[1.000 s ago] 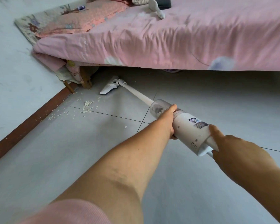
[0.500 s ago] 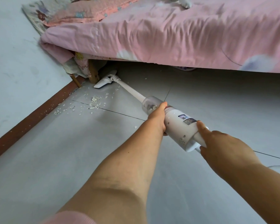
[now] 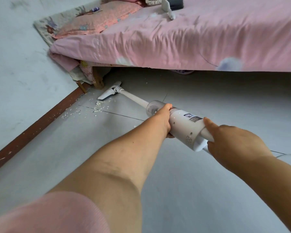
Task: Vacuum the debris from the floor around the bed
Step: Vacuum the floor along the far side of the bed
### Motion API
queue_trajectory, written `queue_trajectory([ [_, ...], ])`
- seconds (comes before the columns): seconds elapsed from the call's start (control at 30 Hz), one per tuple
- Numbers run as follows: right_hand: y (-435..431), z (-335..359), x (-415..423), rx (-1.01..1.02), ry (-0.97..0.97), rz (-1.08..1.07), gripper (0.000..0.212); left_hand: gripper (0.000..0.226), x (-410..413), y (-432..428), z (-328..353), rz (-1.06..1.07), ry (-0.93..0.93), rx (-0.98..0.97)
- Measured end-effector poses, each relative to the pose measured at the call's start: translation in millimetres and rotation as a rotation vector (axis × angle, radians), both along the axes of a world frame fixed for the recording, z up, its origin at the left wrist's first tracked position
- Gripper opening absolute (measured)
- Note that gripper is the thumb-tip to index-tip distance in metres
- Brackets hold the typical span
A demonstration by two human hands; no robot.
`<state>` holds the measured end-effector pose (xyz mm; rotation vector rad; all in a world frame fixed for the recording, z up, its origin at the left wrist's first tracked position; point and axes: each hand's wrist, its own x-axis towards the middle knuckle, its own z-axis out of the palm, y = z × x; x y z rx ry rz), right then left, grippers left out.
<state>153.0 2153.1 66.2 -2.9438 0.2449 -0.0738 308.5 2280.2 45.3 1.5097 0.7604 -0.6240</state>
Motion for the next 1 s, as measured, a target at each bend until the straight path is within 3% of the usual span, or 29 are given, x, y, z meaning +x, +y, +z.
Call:
queue_trajectory([
  [0.43, -107, 10, -124, 0.093, -0.108, 0.000, 0.067, 0.041, -121, -107, 29, -0.015, -0.062, 0.039],
  [1.0, -204, 13, -207, 0.030, -0.138, -0.159, 0.068, 0.045, -201, -230, 26, -0.146, -0.036, -0.009],
])
